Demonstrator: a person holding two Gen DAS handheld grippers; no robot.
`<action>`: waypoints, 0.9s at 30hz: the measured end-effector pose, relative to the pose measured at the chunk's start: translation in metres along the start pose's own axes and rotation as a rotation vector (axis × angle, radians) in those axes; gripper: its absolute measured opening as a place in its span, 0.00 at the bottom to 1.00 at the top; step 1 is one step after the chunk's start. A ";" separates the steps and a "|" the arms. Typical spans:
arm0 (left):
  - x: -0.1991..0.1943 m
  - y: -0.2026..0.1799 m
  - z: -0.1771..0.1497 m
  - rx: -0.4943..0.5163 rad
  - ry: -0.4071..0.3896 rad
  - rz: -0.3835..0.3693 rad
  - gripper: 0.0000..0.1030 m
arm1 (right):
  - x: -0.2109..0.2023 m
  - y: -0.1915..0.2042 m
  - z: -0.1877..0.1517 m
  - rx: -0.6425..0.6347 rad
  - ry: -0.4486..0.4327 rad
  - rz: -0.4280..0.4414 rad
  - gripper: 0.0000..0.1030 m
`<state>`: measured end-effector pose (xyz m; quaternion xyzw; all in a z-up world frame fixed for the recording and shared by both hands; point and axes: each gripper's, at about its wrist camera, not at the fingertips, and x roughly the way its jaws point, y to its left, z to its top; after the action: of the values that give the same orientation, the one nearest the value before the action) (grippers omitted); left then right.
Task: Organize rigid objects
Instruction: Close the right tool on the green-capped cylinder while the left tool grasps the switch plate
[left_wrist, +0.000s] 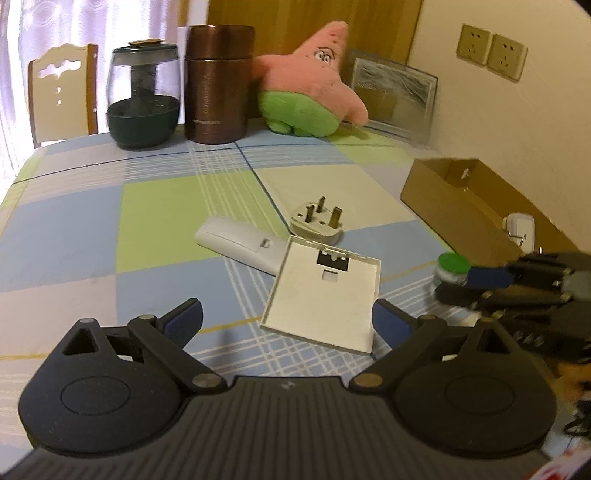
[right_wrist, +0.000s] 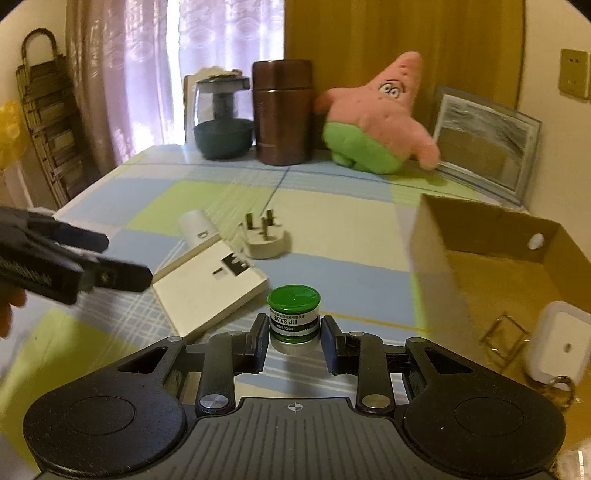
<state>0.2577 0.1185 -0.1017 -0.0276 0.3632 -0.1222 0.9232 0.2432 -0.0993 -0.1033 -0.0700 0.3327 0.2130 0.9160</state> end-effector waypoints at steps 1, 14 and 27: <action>0.004 -0.004 0.000 0.021 0.008 0.001 0.94 | -0.002 -0.002 0.001 0.000 -0.003 -0.002 0.26; 0.049 -0.023 0.001 0.167 0.053 -0.051 0.94 | 0.000 -0.016 0.001 0.044 0.007 -0.007 0.26; 0.068 -0.033 0.005 0.176 0.056 -0.033 0.83 | 0.000 -0.023 0.003 0.084 0.004 -0.014 0.26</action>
<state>0.3026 0.0692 -0.1388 0.0513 0.3763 -0.1694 0.9094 0.2550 -0.1188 -0.1017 -0.0342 0.3427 0.1925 0.9189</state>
